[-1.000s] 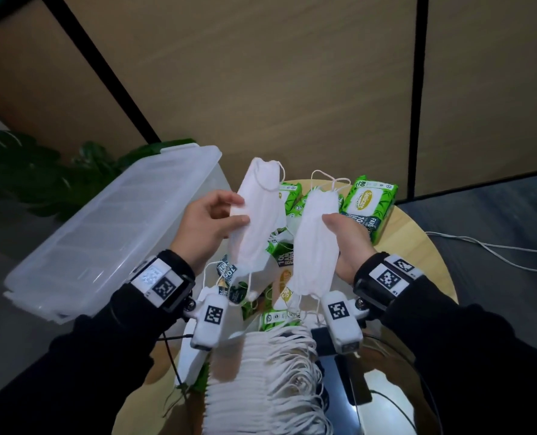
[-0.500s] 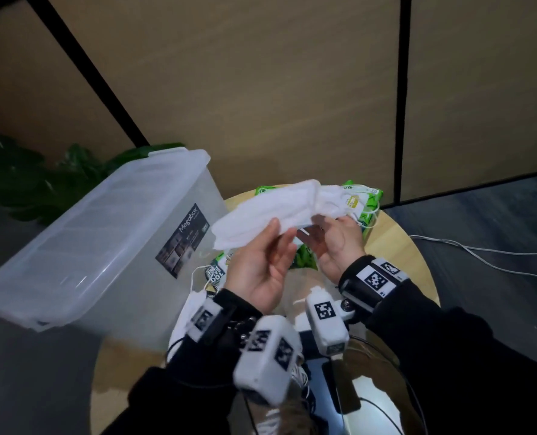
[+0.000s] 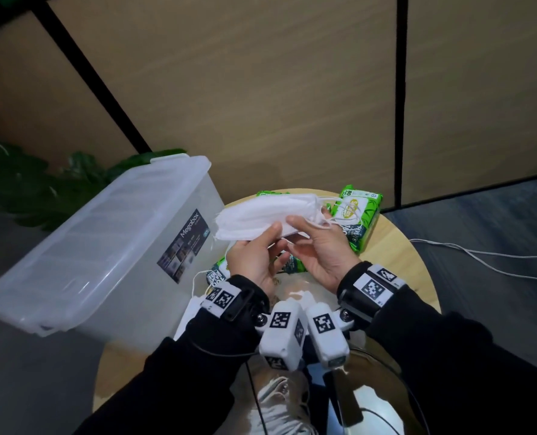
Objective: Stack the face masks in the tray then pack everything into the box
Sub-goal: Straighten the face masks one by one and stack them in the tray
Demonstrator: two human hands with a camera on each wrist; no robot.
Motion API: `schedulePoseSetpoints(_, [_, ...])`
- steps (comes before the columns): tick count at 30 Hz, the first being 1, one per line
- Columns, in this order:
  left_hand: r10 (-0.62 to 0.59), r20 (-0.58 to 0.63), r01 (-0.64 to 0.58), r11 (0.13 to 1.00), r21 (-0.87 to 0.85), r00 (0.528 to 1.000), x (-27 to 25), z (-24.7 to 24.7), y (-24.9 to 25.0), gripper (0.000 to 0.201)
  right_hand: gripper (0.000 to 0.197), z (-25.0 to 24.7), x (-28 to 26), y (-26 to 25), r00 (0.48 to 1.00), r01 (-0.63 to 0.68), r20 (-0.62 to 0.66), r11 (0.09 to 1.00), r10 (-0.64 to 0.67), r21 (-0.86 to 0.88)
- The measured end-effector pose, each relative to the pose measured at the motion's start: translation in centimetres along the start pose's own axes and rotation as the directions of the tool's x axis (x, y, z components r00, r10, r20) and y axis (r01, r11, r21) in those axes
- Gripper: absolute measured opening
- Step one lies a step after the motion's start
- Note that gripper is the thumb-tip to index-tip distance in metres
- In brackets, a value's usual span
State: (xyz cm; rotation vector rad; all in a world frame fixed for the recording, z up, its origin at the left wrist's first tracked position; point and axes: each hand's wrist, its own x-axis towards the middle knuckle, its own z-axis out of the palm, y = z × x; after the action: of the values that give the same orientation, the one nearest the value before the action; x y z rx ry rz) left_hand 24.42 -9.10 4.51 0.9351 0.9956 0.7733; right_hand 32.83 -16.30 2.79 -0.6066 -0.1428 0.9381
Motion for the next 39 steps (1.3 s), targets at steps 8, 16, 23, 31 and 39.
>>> schedulePoseSetpoints(8, [-0.127,0.062,0.133,0.984,-0.115,0.99,1.1,-3.3,2.7,0.054,0.024,-0.8,0.2,-1.3,0.996,-0.025,-0.088,0.999,0.029,0.039])
schedulePoseSetpoints(16, [-0.055,0.256,0.145,0.926,-0.348,0.965,3.8,-9.0,8.5,0.051,0.04,-0.9,0.6,-0.8,0.99,-0.059,-0.127,0.998,0.061,0.015])
schedulePoseSetpoints(23, [-0.125,0.481,0.104,0.992,0.069,0.868,3.1,-11.3,9.0,0.068,0.031,-0.9,0.6,-0.6,0.992,-0.053,-0.116,0.999,0.053,0.005])
schedulePoseSetpoints(31, [-0.021,0.309,-0.186,0.76,0.623,0.951,2.7,-11.1,10.6,0.019,0.017,-1.1,0.2,-0.6,0.992,-0.073,-0.111,0.993,0.062,-0.095])
schedulePoseSetpoints(39, [0.002,0.353,0.023,0.998,-0.067,0.936,3.1,-10.8,11.3,0.037,0.015,-0.6,0.1,-0.9,0.984,-0.081,-0.159,0.997,0.078,-0.011])
